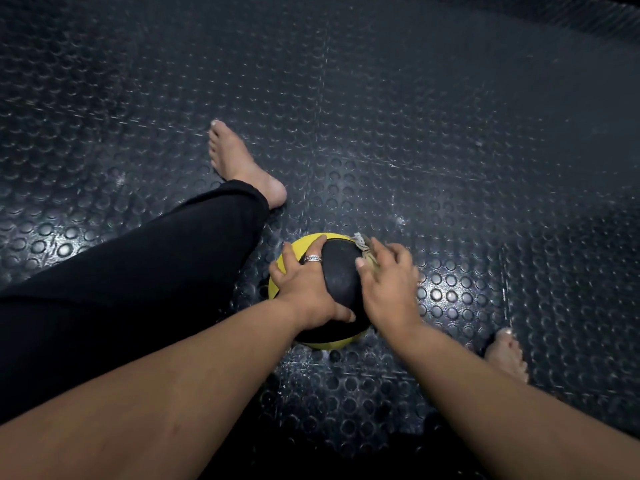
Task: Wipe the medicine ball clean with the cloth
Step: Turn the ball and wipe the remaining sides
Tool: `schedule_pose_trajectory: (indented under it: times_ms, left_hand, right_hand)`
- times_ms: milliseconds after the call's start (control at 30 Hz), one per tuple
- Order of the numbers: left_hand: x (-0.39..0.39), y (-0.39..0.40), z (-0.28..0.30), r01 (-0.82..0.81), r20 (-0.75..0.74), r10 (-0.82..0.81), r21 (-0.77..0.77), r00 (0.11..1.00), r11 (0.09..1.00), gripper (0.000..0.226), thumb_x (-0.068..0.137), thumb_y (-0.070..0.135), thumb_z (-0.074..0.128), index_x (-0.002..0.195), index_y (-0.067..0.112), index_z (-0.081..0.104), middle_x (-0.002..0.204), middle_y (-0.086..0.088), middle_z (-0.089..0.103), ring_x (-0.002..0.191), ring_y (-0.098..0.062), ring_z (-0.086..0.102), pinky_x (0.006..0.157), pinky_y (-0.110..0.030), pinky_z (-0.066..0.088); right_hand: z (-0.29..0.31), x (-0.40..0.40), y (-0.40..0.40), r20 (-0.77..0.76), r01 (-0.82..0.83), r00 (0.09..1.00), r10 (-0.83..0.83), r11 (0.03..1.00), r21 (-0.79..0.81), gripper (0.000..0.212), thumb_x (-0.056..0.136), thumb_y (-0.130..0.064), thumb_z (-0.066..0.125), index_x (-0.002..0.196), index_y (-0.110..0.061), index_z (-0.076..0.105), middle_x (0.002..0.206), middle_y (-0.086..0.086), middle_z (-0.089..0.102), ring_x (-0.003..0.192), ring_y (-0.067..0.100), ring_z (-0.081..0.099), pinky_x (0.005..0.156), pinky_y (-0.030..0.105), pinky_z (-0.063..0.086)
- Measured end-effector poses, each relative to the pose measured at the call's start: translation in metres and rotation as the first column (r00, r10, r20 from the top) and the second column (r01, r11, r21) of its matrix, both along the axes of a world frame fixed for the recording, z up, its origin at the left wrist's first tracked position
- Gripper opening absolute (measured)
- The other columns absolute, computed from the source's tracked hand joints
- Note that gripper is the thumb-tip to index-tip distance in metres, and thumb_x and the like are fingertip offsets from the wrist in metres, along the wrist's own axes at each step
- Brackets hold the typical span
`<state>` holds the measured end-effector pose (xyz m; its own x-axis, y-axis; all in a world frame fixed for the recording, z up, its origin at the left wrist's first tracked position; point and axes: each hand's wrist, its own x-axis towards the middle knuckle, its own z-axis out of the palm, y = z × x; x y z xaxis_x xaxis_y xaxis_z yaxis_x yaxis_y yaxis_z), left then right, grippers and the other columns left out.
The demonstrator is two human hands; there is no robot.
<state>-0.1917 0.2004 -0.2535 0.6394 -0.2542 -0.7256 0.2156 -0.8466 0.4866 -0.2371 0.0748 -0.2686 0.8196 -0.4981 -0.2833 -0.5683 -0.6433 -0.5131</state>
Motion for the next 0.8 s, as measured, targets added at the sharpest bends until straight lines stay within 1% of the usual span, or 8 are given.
schedule_pose_trajectory:
  times_ms: [67, 167, 233, 400, 467, 533, 667, 800]
  left_hand:
    - [-0.003, -0.002, 0.001, 0.011, 0.007, -0.011, 0.008, 1.0, 1.0, 0.132, 0.059, 0.037, 0.092, 0.149, 0.05, -0.003, 0.157, -0.005, -0.024, 0.145, -0.041, -0.014, 0.118, -0.048, 0.014]
    - [-0.005, -0.001, 0.001, 0.025, 0.02, -0.026, 0.019, 0.999, 0.999, 0.131, 0.06, 0.038, 0.091, 0.149, 0.05, -0.004, 0.157, -0.005, -0.024, 0.145, -0.041, -0.014, 0.118, -0.048, 0.017]
    - [-0.002, 0.001, 0.001, 0.024, 0.014, -0.024, 0.016, 1.0, 1.0, 0.132, 0.06, 0.038, 0.091, 0.149, 0.049, -0.005, 0.157, -0.005, -0.023, 0.145, -0.041, -0.013, 0.118, -0.048, 0.016]
    - [0.002, 0.004, -0.002, 0.031, 0.008, -0.031, 0.014, 0.999, 0.999, 0.135, 0.057, 0.039, 0.092, 0.149, 0.05, -0.006, 0.157, -0.004, -0.024, 0.145, -0.04, -0.011, 0.119, -0.048, 0.015]
    - [0.003, 0.004, -0.003, 0.039, 0.002, -0.04, 0.02, 0.999, 0.999, 0.135, 0.057, 0.039, 0.092, 0.149, 0.049, -0.007, 0.157, -0.004, -0.024, 0.145, -0.04, -0.011, 0.119, -0.048, 0.016]
    - [0.003, 0.005, -0.002, 0.034, 0.002, -0.034, 0.012, 0.999, 0.999, 0.134, 0.057, 0.037, 0.093, 0.149, 0.05, -0.004, 0.157, -0.003, -0.023, 0.145, -0.039, -0.012, 0.119, -0.048, 0.016]
    - [0.004, 0.005, -0.001, 0.011, 0.012, -0.011, -0.016, 1.0, 1.0, 0.131, 0.055, 0.036, 0.093, 0.148, 0.051, 0.002, 0.157, -0.002, -0.02, 0.145, -0.039, -0.012, 0.118, -0.048, 0.015]
    - [0.002, 0.004, 0.001, 0.026, 0.016, -0.025, -0.014, 1.0, 1.0, 0.13, 0.058, 0.036, 0.093, 0.149, 0.051, 0.001, 0.157, -0.004, -0.02, 0.145, -0.04, -0.014, 0.118, -0.049, 0.015]
  right_hand:
    - [-0.011, 0.008, -0.016, -0.023, 0.064, 0.998, -0.062, 0.993, 0.094, 0.033, 0.096, -0.021, 0.047, 0.127, -0.016, 0.058, 0.127, 0.011, 0.05, 0.118, 0.029, 0.045, 0.101, 0.03, 0.032]
    - [-0.014, 0.029, -0.035, -0.205, 0.204, 0.966, -0.156, 0.951, 0.235, 0.026, 0.095, -0.014, 0.048, 0.107, -0.004, 0.068, 0.106, 0.015, 0.065, 0.103, 0.028, 0.058, 0.078, 0.025, 0.04]
    - [-0.013, 0.04, -0.033, -0.209, 0.195, 0.967, -0.149, 0.955, 0.223, 0.025, 0.093, -0.016, 0.051, 0.109, -0.007, 0.068, 0.109, 0.01, 0.068, 0.107, 0.026, 0.059, 0.08, 0.023, 0.04]
    - [0.015, 0.042, -0.011, 0.037, -0.001, 0.999, -0.01, 0.954, 0.3, 0.033, 0.089, -0.018, 0.061, 0.123, -0.015, 0.061, 0.112, -0.002, 0.065, 0.105, 0.011, 0.059, 0.087, 0.015, 0.038]
    - [0.017, 0.035, -0.007, 0.105, -0.134, 0.988, 0.111, 0.958, 0.255, 0.033, 0.089, -0.016, 0.061, 0.121, -0.016, 0.062, 0.11, -0.004, 0.059, 0.103, 0.008, 0.055, 0.091, 0.015, 0.036]
    - [0.013, 0.027, -0.008, 0.155, -0.156, 0.98, 0.127, 0.969, 0.192, 0.029, 0.089, -0.012, 0.059, 0.117, -0.015, 0.065, 0.11, -0.002, 0.058, 0.106, 0.011, 0.054, 0.093, 0.015, 0.036]
    - [0.003, 0.009, -0.023, 0.042, -0.034, 0.999, 0.029, 0.991, 0.132, 0.027, 0.091, -0.01, 0.054, 0.116, -0.014, 0.065, 0.115, 0.004, 0.059, 0.107, 0.018, 0.056, 0.092, 0.019, 0.036]
    - [-0.003, -0.013, -0.042, -0.065, 0.033, 0.998, -0.018, 0.972, 0.233, 0.026, 0.092, -0.01, 0.055, 0.116, -0.01, 0.064, 0.113, 0.004, 0.066, 0.105, 0.019, 0.061, 0.091, 0.022, 0.042]
